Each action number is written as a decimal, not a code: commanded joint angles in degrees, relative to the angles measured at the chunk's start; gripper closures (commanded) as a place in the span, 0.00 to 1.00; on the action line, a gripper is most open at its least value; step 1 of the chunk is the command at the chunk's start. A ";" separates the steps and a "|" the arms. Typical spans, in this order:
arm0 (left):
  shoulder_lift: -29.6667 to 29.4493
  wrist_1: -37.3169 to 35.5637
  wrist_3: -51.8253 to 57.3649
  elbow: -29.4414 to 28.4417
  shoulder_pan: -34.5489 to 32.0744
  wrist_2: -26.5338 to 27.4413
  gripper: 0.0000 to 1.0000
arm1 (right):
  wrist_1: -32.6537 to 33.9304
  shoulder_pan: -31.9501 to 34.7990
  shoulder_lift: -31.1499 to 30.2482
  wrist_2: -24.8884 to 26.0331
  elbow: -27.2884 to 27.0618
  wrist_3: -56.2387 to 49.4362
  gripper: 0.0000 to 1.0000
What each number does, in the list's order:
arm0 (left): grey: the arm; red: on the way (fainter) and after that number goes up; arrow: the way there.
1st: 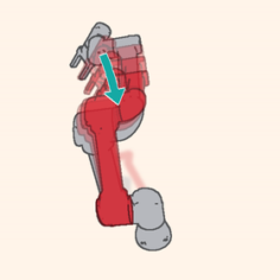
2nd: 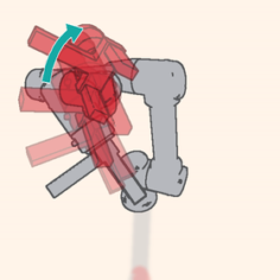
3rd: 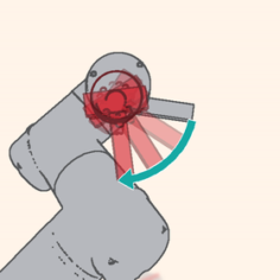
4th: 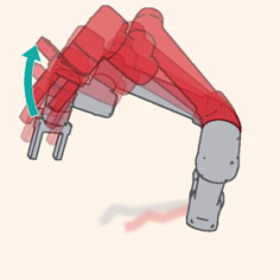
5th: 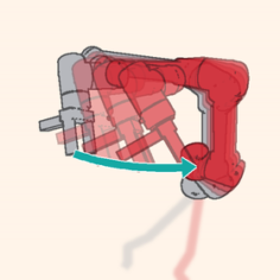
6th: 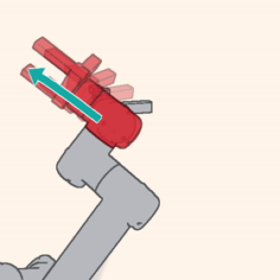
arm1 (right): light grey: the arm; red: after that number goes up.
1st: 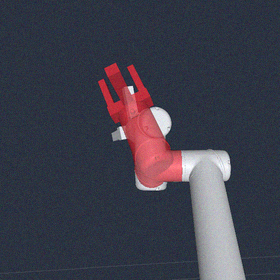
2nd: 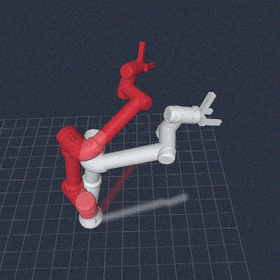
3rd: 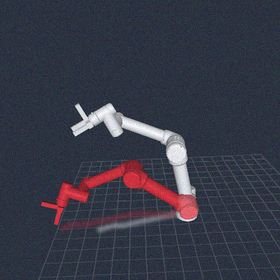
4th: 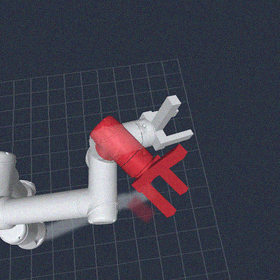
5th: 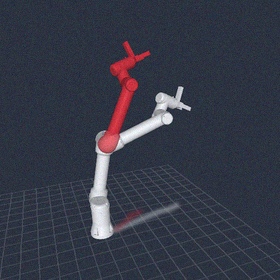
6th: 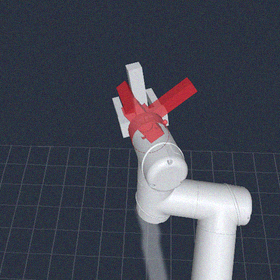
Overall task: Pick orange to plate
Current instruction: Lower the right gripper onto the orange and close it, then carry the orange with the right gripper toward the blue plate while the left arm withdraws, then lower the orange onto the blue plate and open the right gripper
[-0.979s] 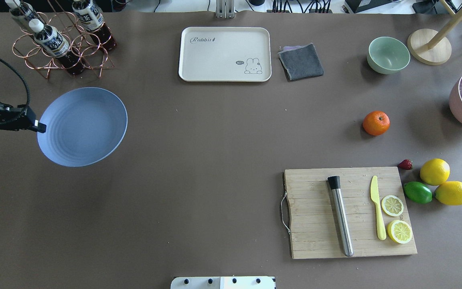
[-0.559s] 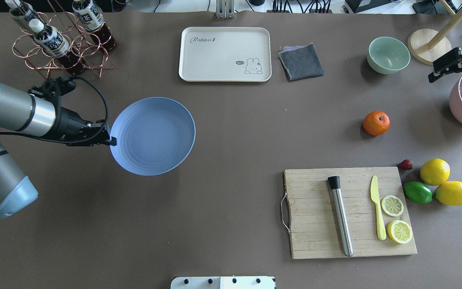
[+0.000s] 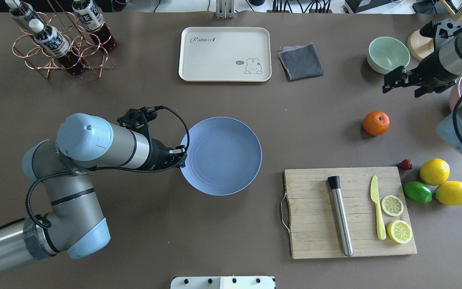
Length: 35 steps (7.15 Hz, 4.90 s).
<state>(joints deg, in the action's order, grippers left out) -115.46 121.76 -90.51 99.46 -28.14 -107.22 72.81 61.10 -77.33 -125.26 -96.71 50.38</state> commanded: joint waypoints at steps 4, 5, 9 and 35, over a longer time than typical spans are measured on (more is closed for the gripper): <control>-3.64 -1.53 -0.02 -5.60 1.69 4.39 0.98 | -1.44 -3.97 -0.45 1.34 1.35 1.30 0.00; -3.29 -0.31 0.07 -5.16 1.42 4.56 0.03 | -1.35 -5.10 -0.54 2.90 1.35 1.30 0.00; -3.20 -0.21 0.24 -4.19 -1.39 3.86 0.02 | -1.62 -8.80 1.38 7.75 6.00 1.21 0.00; 39.96 15.70 44.28 0.82 -37.43 -14.34 0.02 | 13.59 -38.07 32.42 31.13 11.81 14.31 1.00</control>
<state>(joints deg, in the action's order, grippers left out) -75.40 137.46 -46.25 100.38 -65.61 -121.55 86.55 23.03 -44.91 -94.47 -85.88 64.70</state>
